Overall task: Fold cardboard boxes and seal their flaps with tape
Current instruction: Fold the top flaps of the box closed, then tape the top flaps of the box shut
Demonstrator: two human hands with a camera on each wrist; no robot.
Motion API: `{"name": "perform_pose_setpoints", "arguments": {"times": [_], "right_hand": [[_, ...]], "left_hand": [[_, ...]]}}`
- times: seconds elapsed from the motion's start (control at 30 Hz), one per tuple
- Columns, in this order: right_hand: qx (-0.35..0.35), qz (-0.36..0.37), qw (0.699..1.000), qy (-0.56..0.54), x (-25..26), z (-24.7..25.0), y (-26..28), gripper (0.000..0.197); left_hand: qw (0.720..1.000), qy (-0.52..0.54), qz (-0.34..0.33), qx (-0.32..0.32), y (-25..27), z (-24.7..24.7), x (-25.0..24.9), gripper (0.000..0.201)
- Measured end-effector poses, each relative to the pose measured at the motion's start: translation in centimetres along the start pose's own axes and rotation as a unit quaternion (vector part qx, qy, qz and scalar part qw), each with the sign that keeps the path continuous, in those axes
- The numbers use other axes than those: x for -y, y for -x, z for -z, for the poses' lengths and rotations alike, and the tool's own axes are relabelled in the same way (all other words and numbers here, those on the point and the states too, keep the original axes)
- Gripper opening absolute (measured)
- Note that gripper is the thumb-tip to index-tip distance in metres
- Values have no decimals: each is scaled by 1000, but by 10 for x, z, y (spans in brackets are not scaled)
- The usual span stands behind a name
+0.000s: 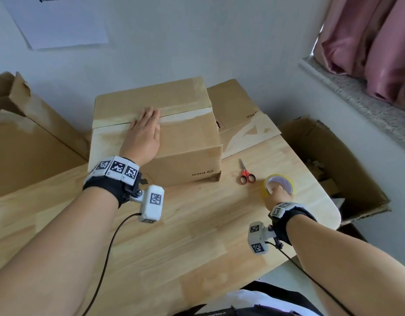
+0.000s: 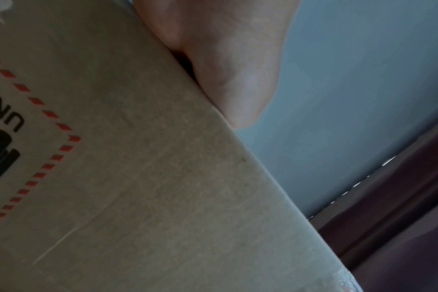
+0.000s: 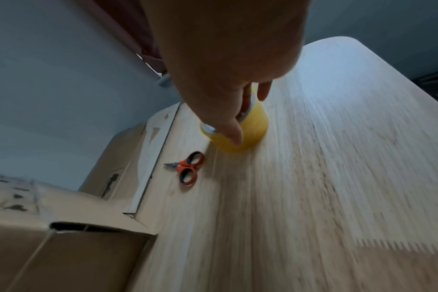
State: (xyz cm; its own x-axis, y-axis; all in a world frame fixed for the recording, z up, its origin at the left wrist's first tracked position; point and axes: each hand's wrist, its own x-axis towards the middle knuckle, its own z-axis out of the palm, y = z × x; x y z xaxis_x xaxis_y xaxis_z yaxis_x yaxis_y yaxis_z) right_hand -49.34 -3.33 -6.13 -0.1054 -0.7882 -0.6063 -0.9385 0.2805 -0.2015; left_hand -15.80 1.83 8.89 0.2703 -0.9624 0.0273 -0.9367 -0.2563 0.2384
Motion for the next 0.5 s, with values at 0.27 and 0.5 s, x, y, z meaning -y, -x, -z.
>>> {"name": "perform_pose_setpoints", "arguments": {"times": [0.27, 0.5], "right_hand": [[-79, -7, 983, -167, 3, 17, 7, 40], [-218, 133, 838, -481, 102, 124, 30, 23]], "left_hand": [[1000, 3, -3, -4, -5, 0, -1, 48], [1000, 5, -3, -12, -2, 3, 0, 48]]}}
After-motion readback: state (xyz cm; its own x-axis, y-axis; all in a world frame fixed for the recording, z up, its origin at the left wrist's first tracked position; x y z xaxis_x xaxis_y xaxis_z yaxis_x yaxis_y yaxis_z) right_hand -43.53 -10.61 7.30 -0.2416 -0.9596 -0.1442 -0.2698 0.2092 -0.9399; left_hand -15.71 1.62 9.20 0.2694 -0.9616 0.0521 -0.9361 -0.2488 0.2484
